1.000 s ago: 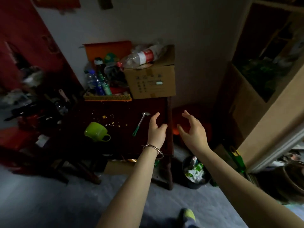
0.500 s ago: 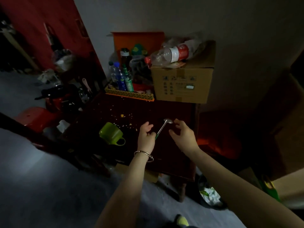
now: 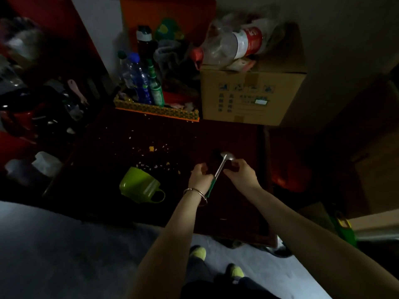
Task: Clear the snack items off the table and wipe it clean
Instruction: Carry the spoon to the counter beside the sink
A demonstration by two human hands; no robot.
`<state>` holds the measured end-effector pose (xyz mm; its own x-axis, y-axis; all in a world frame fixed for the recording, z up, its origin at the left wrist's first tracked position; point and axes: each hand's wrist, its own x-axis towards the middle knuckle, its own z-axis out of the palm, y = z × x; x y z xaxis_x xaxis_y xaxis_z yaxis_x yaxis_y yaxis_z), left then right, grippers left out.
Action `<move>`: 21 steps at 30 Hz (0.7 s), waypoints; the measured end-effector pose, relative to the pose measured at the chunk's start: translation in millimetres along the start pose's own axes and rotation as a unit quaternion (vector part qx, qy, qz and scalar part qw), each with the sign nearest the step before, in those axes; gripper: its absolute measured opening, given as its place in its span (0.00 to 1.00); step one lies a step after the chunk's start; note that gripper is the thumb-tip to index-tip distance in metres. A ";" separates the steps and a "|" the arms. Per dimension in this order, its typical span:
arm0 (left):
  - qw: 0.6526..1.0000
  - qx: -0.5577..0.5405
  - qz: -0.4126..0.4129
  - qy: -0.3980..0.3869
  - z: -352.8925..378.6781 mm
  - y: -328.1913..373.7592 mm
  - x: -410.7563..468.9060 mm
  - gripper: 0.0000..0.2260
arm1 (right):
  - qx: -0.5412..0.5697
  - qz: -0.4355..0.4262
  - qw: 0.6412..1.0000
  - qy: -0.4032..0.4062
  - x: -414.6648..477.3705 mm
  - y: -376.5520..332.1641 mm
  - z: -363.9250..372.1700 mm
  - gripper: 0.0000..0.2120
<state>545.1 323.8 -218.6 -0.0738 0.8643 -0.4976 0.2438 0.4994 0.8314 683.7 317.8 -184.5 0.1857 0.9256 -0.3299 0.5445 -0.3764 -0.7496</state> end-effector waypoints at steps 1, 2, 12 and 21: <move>1.000 0.010 -0.006 -0.011 -2.1 -2.0 8.5 0.23 | -0.006 0.017 1.000 0.001 5.7 -0.1 5.6 0.25; 1.000 0.020 -0.012 -0.018 -4.7 -2.9 16.1 0.21 | -0.008 0.034 0.999 0.003 10.9 -0.7 11.3 0.25; 0.989 0.101 -0.036 -0.103 -2.7 -28.4 81.7 0.15 | -0.032 0.150 0.988 0.018 48.0 3.3 54.3 0.23; 0.964 0.173 -0.063 -0.190 28.7 -47.1 119.6 0.13 | 0.011 0.205 0.978 0.024 78.7 9.6 66.6 0.20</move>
<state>552.5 402.0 -324.4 0.2189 0.6810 -0.6988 0.5692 0.4926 0.6583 649.0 384.3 -255.9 0.4235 0.6966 -0.5791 0.3982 -0.7174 -0.5717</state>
